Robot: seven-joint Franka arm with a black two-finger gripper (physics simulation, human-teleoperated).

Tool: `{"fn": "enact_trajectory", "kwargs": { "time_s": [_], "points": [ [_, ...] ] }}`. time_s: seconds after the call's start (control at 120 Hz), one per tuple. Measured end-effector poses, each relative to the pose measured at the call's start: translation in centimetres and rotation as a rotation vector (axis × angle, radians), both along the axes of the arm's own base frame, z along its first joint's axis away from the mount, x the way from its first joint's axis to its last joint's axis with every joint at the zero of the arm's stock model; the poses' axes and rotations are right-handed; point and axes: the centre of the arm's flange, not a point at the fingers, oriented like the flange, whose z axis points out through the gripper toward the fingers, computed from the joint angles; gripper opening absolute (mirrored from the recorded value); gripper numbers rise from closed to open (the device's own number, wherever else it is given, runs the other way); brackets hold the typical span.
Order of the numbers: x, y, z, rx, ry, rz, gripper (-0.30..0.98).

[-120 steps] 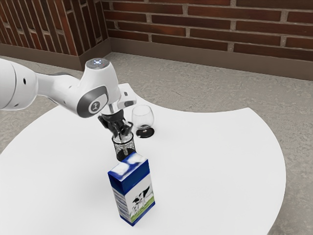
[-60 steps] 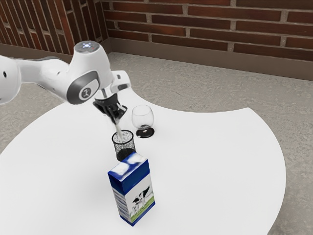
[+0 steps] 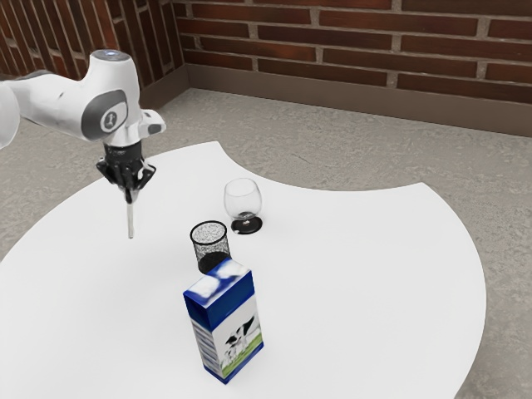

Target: Take the marker out of the pen holder and place it to the left of the pen holder.

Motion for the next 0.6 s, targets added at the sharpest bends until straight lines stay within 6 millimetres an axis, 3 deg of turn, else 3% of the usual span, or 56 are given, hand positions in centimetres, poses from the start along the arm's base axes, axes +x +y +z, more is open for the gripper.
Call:
{"fn": "enact_trajectory", "kwargs": {
  "time_s": [0.067, 0.167, 0.283, 0.4, 0.55, 0.6],
  "points": [
    [1.4, -0.2, -2.4, -0.032, 0.079, 0.006, -0.1],
    [5.2, -1.0, -4.9, -0.072, 0.142, -0.006, -0.1],
    [7.2, -0.8, -7.0, -0.098, 0.198, -0.012, -0.1],
    [7.7, -0.5, -8.5, -0.11, 0.243, -0.024, -0.09],
    [7.7, -0.6, -8.4, -0.134, 0.263, -0.052, 0.24],
    [7.5, -0.8, -7.5, -0.134, 0.259, -0.063, 0.34]
  ]
}}
